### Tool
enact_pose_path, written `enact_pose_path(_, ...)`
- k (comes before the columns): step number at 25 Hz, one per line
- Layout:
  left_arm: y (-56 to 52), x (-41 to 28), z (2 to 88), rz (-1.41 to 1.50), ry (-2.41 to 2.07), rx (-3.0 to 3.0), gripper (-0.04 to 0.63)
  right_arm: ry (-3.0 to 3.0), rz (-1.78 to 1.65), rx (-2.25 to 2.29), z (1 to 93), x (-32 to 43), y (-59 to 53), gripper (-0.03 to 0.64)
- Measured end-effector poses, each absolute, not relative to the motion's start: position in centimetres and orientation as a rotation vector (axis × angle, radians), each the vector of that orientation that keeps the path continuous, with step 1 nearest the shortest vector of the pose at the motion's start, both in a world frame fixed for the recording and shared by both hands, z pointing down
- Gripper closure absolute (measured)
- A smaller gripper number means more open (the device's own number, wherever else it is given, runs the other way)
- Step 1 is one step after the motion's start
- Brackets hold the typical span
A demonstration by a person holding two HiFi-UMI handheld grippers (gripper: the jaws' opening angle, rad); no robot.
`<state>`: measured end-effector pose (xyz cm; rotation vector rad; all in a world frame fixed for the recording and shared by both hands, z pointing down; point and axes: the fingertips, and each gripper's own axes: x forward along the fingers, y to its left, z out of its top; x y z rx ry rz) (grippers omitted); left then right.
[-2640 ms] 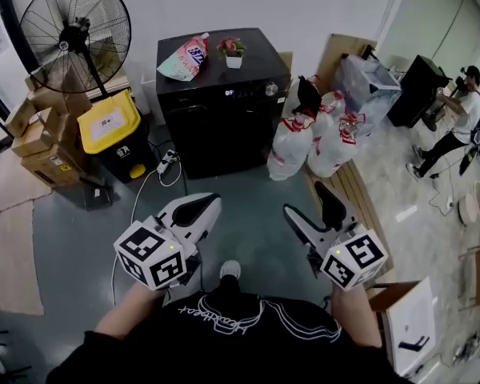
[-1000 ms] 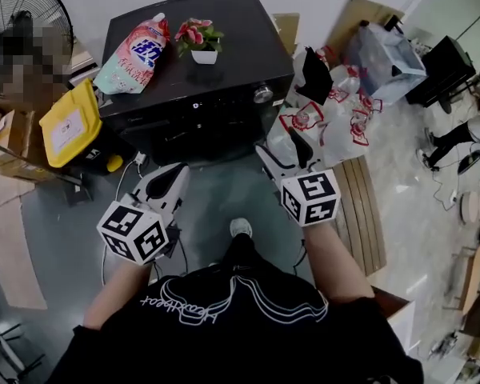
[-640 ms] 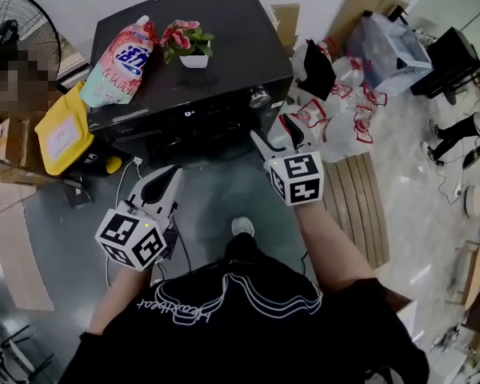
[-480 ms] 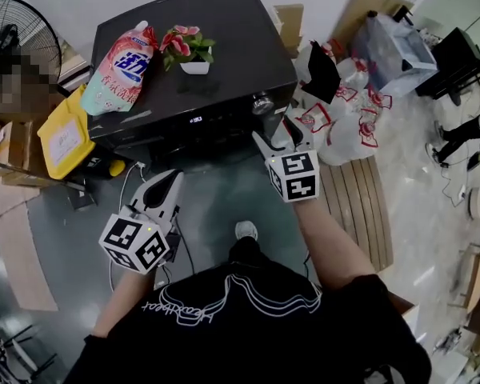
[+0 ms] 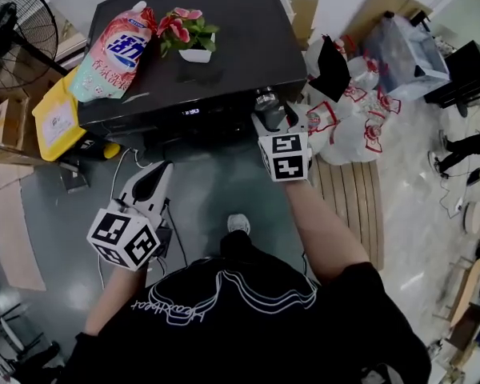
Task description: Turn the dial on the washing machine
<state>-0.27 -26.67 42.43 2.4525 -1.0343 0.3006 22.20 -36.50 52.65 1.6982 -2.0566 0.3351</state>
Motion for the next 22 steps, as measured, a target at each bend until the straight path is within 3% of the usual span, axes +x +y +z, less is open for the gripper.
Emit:
enact_pose_path(12, -26.1, -2.6, 44.5, 0.267, -1.149, 2.342, 0.591, -2.045, 0.297, 1.711, 53.9, 22.3, -37.9, 0.345)
enact_pose_path(22, -25.6, -3.6, 44.8, 0.270, -1.185, 2.318, 0.592, -2.047, 0.347, 1.755, 53.9, 22.5, -38.0, 0.336)
